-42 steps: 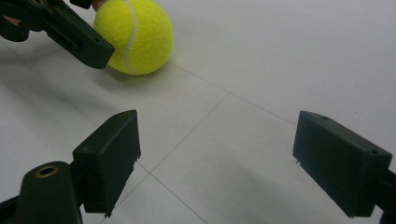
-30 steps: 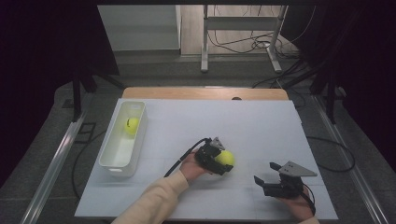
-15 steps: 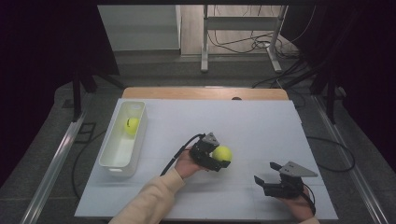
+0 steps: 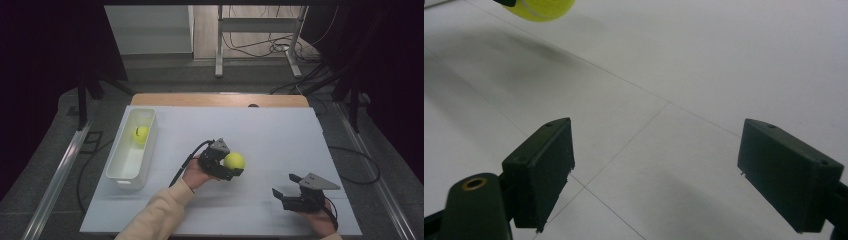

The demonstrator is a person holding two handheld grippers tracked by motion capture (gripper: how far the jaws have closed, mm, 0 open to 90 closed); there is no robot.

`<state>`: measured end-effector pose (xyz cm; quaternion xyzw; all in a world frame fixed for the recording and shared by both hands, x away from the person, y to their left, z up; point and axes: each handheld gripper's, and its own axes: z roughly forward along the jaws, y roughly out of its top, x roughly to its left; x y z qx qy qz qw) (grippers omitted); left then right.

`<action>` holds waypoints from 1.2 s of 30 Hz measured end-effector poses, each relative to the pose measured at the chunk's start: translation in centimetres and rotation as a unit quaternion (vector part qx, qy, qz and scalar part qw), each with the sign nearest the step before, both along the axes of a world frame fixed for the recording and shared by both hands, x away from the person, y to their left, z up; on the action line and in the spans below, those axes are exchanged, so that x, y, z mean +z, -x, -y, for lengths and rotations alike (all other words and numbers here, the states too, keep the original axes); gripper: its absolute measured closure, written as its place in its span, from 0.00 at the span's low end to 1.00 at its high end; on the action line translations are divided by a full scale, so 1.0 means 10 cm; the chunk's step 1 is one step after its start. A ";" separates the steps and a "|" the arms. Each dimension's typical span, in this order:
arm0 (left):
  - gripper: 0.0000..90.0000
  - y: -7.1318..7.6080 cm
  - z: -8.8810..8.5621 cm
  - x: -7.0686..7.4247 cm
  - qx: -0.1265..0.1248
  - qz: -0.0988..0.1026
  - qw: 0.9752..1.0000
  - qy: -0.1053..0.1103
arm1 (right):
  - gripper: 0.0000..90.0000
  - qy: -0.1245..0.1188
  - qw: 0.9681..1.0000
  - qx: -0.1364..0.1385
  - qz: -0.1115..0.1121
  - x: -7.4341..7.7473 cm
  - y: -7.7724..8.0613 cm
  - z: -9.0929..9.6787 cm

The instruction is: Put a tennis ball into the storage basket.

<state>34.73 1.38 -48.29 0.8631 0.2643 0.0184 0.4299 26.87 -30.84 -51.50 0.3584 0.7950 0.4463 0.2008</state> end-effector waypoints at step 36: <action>0.29 0.06 -0.37 0.28 0.025 0.019 0.999 0.031 | 0.17 -0.002 1.000 0.000 0.002 0.00 0.00 0.00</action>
